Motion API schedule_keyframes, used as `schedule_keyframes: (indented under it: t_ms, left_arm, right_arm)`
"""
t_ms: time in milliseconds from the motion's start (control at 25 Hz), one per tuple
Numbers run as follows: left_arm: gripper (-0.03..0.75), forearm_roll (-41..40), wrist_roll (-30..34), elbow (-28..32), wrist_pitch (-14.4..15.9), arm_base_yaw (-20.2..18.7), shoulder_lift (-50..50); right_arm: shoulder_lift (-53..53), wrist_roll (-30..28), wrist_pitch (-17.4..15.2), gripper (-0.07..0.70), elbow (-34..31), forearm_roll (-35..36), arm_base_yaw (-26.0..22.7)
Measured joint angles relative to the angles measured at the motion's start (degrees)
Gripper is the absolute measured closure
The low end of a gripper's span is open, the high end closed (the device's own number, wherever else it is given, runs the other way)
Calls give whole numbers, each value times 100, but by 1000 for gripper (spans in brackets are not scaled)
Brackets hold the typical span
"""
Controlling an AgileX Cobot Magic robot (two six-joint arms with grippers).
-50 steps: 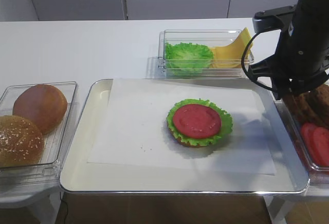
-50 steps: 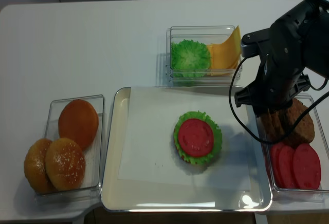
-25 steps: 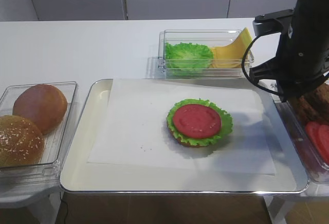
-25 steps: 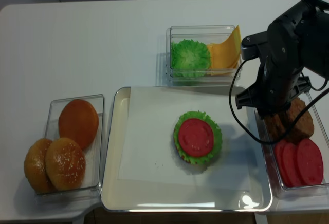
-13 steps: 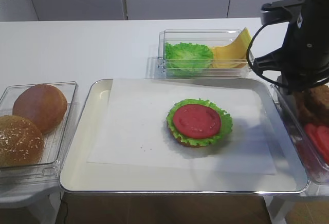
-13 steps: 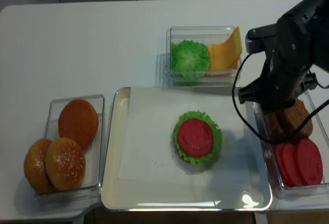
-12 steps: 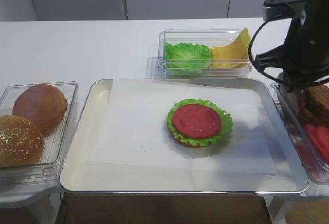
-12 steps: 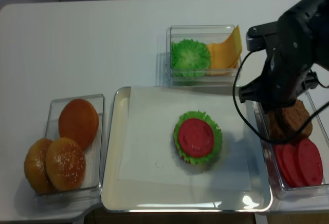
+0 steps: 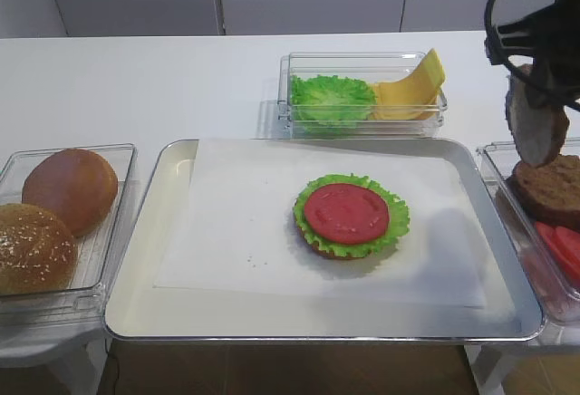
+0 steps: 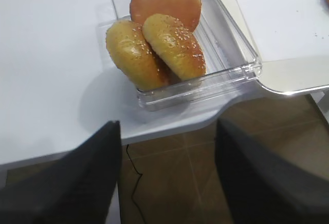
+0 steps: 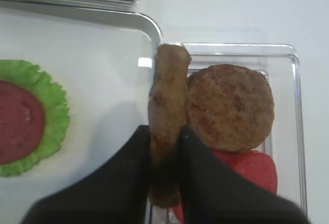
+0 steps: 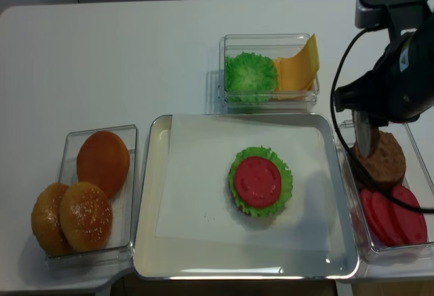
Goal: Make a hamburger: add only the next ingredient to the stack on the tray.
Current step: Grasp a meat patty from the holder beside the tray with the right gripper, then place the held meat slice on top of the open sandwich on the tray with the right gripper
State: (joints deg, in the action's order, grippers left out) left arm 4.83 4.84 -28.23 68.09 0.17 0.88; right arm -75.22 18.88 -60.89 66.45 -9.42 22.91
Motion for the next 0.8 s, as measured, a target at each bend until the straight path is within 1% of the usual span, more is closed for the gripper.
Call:
schedule_keyframes:
  t_ms: [80, 240, 360, 480, 600, 800]
  left_arm:
    - [288, 0, 0, 0, 0, 0, 0]
    - [288, 0, 0, 0, 0, 0, 0]
    - [288, 0, 0, 0, 0, 0, 0]
    - [288, 0, 0, 0, 0, 0, 0]
    - [288, 0, 0, 0, 0, 0, 0]
    - [288, 0, 0, 0, 0, 0, 0]
  right_arm:
    - [150, 11, -18, 507, 0, -40, 348]
    - [127, 287, -34, 507, 0, -165, 1010]
    - [-64, 422, 100, 507, 0, -245, 1396]
    - [-347, 505, 192, 507, 43, -289, 1635]
    - [-672, 566, 235, 507, 216, -480, 1853]
    - [-1230, 588, 265, 507, 468, -668, 2078]
